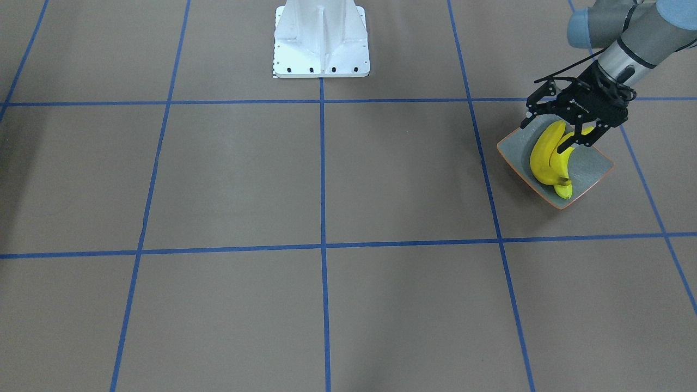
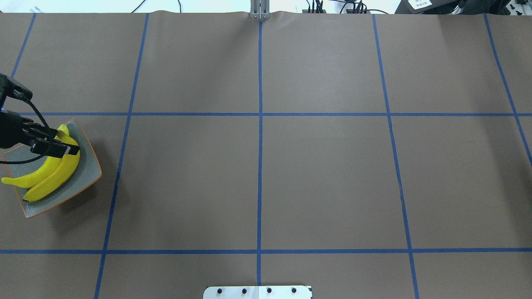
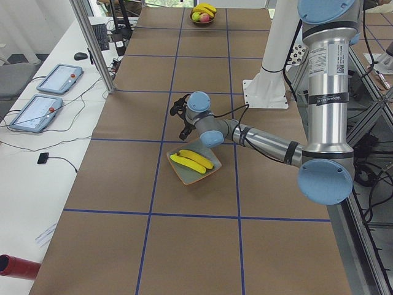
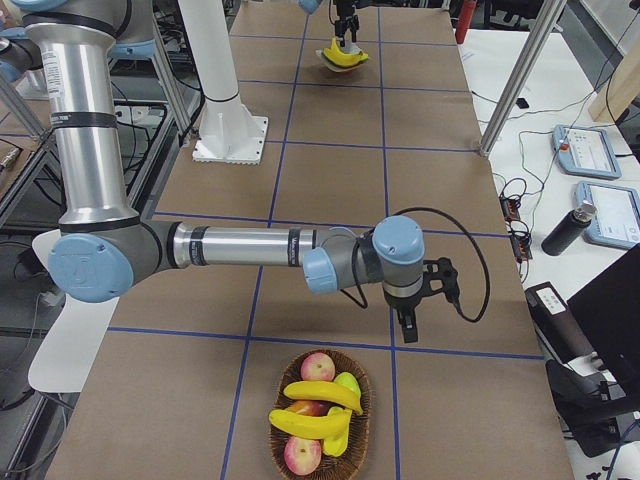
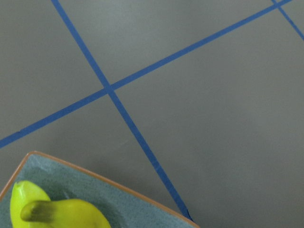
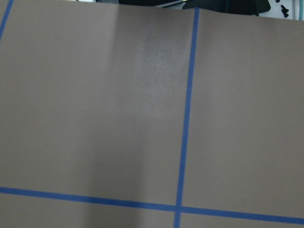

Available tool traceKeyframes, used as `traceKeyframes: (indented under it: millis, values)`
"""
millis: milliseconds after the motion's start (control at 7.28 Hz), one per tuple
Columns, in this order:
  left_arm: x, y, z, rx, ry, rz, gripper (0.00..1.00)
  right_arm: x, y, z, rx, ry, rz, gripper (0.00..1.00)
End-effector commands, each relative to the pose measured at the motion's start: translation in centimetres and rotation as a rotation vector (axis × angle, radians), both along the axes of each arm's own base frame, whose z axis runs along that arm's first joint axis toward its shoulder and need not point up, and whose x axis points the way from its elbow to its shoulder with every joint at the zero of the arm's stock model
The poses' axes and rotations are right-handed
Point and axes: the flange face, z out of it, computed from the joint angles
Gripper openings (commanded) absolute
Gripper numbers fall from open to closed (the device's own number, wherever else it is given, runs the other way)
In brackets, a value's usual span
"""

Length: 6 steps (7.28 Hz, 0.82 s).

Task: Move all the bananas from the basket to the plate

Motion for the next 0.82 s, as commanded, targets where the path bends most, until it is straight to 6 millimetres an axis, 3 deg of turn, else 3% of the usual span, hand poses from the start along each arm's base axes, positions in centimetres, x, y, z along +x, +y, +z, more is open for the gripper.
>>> traceKeyframes:
  millis: [0, 137, 412, 687]
  values:
    - [0.1, -0.3, -0.4, 0.006, 0.004, -0.003, 1.00, 0.7, 6.7, 6.5, -0.111, 0.020, 0.001, 0.99]
    - [0.1, -0.3, -0.5, 0.007, 0.005, -0.003, 1.00, 0.7, 8.6, 8.3, -0.152, 0.026, 0.008, 0.98]
    - [0.1, -0.3, -0.8, 0.012, 0.008, -0.003, 1.00, 0.8, 9.9, 10.5, -0.223, 0.034, 0.081, 0.96]
    - [-0.1, -0.2, -1.3, 0.019, 0.016, -0.002, 1.00, 1.1, 11.4, 15.1, -0.215, 0.054, 0.220, 0.95]
